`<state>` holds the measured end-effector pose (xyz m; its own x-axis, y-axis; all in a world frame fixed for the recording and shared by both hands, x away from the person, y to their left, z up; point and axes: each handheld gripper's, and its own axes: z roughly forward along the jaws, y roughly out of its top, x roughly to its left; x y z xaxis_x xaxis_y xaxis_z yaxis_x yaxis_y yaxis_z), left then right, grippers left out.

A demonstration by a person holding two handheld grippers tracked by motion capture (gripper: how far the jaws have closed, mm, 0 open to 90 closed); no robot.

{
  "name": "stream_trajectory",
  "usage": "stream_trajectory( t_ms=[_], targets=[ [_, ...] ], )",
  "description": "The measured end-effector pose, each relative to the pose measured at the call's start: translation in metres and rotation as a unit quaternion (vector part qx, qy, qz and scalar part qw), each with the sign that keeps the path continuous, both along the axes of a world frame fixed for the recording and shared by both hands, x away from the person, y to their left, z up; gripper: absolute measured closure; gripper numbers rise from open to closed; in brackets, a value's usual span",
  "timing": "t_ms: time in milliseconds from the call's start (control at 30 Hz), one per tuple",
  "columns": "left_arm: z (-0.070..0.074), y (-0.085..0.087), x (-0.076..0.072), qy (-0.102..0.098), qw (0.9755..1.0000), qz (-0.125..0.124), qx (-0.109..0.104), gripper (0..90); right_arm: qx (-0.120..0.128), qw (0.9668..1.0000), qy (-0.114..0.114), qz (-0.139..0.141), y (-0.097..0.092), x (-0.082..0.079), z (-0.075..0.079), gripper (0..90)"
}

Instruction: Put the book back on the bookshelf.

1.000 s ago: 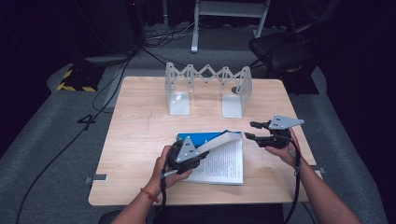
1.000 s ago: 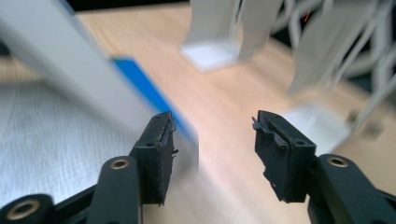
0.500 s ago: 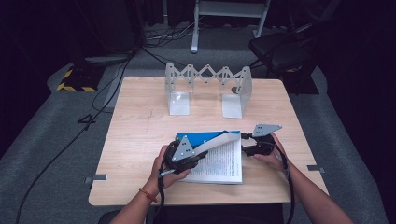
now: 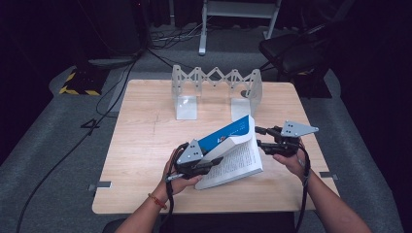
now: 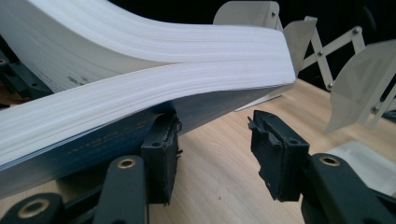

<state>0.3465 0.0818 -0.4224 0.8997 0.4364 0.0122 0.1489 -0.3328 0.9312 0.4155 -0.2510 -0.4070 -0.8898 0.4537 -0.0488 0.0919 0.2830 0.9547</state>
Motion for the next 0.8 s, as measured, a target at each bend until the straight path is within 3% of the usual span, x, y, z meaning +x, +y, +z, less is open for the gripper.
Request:
stream_trajectory(
  t_ms=[200, 300, 400, 567, 600, 800],
  targets=[
    [-0.004, 0.008, -0.005, 0.003, 1.0000, 0.003, -0.003, 65.8, -0.005, 0.9998, -0.015, 0.008, 0.015, -0.008, 0.009, 53.2],
    [-0.007, 0.010, -0.005, 0.011, 0.9999, 0.002, -0.010, 64.5, 0.004, 0.9998, -0.003, 0.017, 0.019, -0.006, 0.007, 53.2],
    [-0.010, 0.011, -0.005, 0.014, 0.9998, 0.001, -0.016, 61.5, -0.004, 0.9998, -0.001, 0.019, 0.026, -0.004, 0.004, 53.2],
    [-0.010, 0.009, -0.007, 0.004, 0.9999, 0.008, -0.011, 63.6, 0.006, 0.9998, -0.008, 0.017, 0.026, -0.004, 0.004, 53.2],
    [-0.009, 0.008, -0.004, 0.006, 0.9998, 0.004, -0.021, 63.9, 0.011, 0.9998, -0.011, 0.012, 0.024, -0.005, 0.005, 53.2],
    [-0.005, -0.009, 0.005, 0.005, 0.9992, -0.027, -0.029, 63.8, 0.039, 0.9990, -0.019, 0.005, 0.011, -0.005, 0.015, 54.2]
  ],
)
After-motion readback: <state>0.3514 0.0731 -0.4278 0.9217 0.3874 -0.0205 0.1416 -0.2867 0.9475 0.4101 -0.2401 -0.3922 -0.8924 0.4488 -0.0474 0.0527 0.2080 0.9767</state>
